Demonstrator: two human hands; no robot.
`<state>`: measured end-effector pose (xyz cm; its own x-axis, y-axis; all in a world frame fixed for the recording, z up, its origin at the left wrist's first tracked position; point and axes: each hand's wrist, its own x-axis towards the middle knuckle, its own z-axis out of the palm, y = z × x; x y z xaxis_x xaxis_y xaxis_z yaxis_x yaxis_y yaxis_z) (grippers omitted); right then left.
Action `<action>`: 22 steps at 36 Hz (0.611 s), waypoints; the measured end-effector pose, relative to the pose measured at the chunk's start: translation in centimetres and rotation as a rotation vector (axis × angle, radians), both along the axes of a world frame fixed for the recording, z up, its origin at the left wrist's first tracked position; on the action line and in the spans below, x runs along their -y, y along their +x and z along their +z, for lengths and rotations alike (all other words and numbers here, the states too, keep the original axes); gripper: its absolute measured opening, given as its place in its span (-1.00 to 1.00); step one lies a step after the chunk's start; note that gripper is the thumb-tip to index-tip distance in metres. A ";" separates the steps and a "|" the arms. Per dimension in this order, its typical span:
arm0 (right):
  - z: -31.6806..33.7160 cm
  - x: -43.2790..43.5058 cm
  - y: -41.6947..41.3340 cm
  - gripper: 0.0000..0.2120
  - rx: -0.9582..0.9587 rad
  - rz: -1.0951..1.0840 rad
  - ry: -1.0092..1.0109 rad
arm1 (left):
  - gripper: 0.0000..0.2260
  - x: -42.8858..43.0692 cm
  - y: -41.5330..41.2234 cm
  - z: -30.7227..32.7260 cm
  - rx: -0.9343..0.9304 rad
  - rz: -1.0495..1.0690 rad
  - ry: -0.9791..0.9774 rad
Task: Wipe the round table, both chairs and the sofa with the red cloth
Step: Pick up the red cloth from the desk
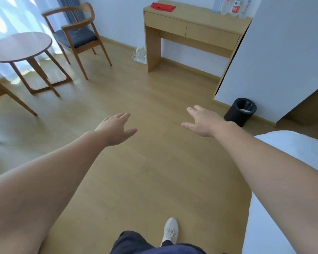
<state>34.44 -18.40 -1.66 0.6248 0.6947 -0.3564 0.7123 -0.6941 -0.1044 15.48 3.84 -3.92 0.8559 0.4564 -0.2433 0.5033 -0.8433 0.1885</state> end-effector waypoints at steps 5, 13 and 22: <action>-0.8 -2.3 3.5 -0.32 -0.025 0.028 -0.024 | -0.37 -1.7 3.0 -0.3 -0.001 0.031 -0.021; -1.6 -8.2 8.2 -0.31 -0.023 0.068 -0.030 | -0.36 -7.1 7.8 -0.4 -0.014 0.049 -0.026; -2.4 -17.6 14.5 -0.32 -0.017 0.036 -0.032 | -0.37 -16.4 15.6 -0.8 -0.005 0.002 -0.004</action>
